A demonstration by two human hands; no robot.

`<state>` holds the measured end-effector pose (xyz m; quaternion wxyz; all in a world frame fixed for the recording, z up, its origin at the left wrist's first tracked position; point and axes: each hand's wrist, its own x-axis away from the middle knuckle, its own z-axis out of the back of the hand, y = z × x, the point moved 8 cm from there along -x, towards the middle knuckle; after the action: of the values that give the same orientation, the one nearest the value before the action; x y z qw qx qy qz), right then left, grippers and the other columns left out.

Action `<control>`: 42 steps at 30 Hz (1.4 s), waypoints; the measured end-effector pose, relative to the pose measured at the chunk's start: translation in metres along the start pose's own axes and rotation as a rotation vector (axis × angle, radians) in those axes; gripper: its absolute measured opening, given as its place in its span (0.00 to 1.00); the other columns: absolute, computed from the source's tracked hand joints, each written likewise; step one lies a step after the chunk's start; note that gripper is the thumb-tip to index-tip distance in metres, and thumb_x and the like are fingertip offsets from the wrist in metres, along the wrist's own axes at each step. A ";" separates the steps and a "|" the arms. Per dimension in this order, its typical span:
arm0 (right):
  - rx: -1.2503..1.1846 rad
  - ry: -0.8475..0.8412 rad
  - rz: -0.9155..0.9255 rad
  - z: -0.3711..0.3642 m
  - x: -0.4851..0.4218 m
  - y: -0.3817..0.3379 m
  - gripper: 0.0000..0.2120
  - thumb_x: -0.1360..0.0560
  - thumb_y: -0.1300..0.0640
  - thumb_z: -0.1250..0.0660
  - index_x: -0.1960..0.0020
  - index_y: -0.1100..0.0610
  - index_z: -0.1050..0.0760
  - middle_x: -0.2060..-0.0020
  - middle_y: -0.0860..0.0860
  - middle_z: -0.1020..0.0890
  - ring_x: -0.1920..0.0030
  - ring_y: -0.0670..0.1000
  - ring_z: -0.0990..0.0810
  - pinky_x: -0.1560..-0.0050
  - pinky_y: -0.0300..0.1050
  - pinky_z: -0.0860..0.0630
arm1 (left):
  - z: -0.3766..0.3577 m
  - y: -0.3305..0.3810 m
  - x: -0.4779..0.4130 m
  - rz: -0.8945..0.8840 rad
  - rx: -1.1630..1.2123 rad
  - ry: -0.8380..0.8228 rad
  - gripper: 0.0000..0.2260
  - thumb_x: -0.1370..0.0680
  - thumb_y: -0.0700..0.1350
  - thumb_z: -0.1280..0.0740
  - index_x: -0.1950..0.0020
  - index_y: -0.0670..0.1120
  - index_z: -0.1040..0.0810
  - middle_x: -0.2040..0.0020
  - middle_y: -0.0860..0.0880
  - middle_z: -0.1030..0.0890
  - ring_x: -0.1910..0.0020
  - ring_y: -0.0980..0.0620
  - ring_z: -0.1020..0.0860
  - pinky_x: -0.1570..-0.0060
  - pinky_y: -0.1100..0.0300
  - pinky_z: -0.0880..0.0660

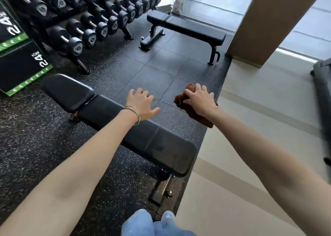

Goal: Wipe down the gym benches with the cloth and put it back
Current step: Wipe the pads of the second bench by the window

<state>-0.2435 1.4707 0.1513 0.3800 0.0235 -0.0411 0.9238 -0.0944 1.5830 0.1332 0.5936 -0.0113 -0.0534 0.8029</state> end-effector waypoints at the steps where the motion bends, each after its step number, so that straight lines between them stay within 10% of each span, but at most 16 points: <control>1: -0.002 -0.001 0.006 0.003 -0.001 0.002 0.16 0.21 0.46 0.41 0.37 0.51 0.32 0.41 0.59 0.33 0.39 0.62 0.35 0.45 0.65 0.34 | 0.003 0.000 -0.001 0.005 -0.005 -0.003 0.25 0.24 0.64 0.46 0.34 0.51 0.29 0.35 0.47 0.27 0.34 0.46 0.33 0.35 0.47 0.39; 23: 0.068 0.060 0.050 0.037 -0.016 0.060 0.16 0.22 0.46 0.39 0.36 0.48 0.31 0.41 0.57 0.33 0.40 0.60 0.35 0.45 0.61 0.33 | 0.047 0.039 -0.055 -0.034 -0.037 0.072 0.26 0.25 0.64 0.44 0.32 0.52 0.30 0.33 0.48 0.30 0.32 0.47 0.35 0.33 0.47 0.40; 42: 0.113 0.068 0.139 0.069 -0.039 0.333 0.16 0.21 0.46 0.41 0.36 0.49 0.32 0.40 0.58 0.33 0.39 0.60 0.34 0.44 0.60 0.30 | 0.084 0.277 -0.197 0.083 0.029 0.151 0.31 0.25 0.64 0.42 0.26 0.51 0.43 0.32 0.48 0.31 0.34 0.46 0.33 0.35 0.49 0.36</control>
<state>-0.4497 1.2009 0.1982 0.3141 0.0107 0.0226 0.9491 -0.3069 1.3085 0.1807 0.5621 -0.0655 0.0036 0.8245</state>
